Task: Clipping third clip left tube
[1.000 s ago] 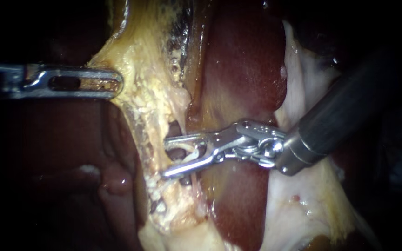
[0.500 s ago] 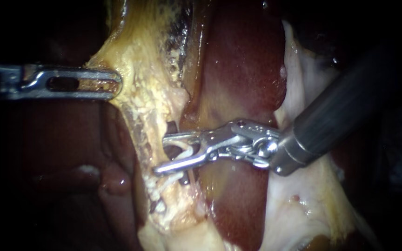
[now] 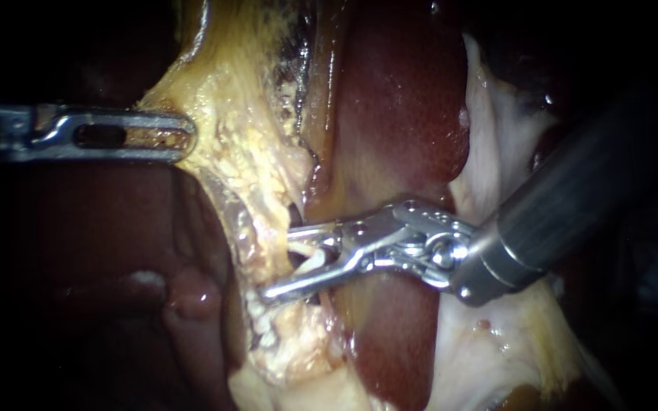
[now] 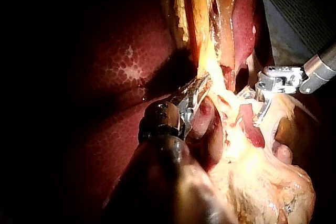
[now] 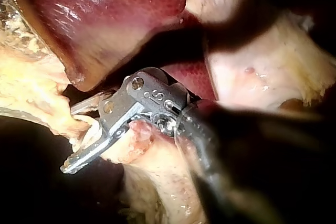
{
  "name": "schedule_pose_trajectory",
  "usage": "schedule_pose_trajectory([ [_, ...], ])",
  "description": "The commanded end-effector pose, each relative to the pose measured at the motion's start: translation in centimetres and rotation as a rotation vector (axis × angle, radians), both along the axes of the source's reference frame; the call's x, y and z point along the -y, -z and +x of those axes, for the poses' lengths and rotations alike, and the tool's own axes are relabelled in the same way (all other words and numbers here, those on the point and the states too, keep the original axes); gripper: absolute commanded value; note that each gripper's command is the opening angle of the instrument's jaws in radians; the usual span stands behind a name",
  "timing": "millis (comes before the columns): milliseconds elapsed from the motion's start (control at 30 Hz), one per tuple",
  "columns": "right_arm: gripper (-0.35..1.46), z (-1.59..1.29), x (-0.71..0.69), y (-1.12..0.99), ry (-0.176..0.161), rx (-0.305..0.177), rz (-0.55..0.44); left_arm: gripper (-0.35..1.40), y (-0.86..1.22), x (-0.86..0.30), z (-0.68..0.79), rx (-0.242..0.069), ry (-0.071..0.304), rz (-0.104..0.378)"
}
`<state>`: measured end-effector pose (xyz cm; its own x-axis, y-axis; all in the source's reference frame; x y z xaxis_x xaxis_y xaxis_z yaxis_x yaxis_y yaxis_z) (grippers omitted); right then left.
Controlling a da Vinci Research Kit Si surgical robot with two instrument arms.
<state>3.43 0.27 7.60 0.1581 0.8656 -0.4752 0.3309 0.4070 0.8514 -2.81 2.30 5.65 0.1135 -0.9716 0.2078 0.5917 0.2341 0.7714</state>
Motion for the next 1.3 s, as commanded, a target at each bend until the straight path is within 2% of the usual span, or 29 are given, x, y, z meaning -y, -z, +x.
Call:
schedule_pose_trajectory([
  [33,0.56,0.02,0.01,-0.01,0.004,-0.004,0.011,-0.35,-0.01,0.0,0.0,0.001,0.0,0.0],
  [67,0.56,0.04,0.02,-0.01,0.006,-0.017,0.02,-0.35,-0.02,0.0,0.0,0.001,0.0,0.0],
  [167,0.56,0.1,0.07,0.04,0.043,-0.031,0.071,-0.35,-0.03,-0.01,0.01,0.001,-0.001,0.0],
  [300,0.55,0.09,0.19,0.12,0.117,-0.061,0.136,-0.35,-0.07,-0.04,0.06,0.002,-0.003,0.0],
  [400,0.52,0.02,0.24,0.15,0.162,-0.053,0.172,-0.35,-0.11,-0.07,0.1,0.003,-0.004,0.0],
  [567,0.5,0.03,0.28,0.14,0.191,-0.057,0.177,-0.35,-0.17,-0.1,0.13,-0.001,-0.001,-0.002],
  [800,0.5,0.31,0.38,0.2,0.187,-0.066,0.189,-0.35,-0.21,-0.1,0.08,-0.003,0.003,-0.004],
  [933,0.51,0.54,0.39,0.25,0.161,-0.068,0.198,-0.35,-0.23,-0.06,0.01,-0.007,0.011,-0.01],
  [1100,0.55,0.72,0.34,0.31,0.085,-0.043,0.225,-0.35,-0.23,-0.04,-0.02,-0.007,0.008,-0.007],
  [1200,0.55,0.69,0.28,0.32,0.075,-0.035,0.229,-0.35,-0.23,-0.04,-0.01,-0.006,0.008,-0.007],
  [1300,0.55,0.65,0.16,0.32,0.045,-0.016,0.242,-0.35,-0.24,-0.04,-0.02,-0.007,0.008,-0.007],
])
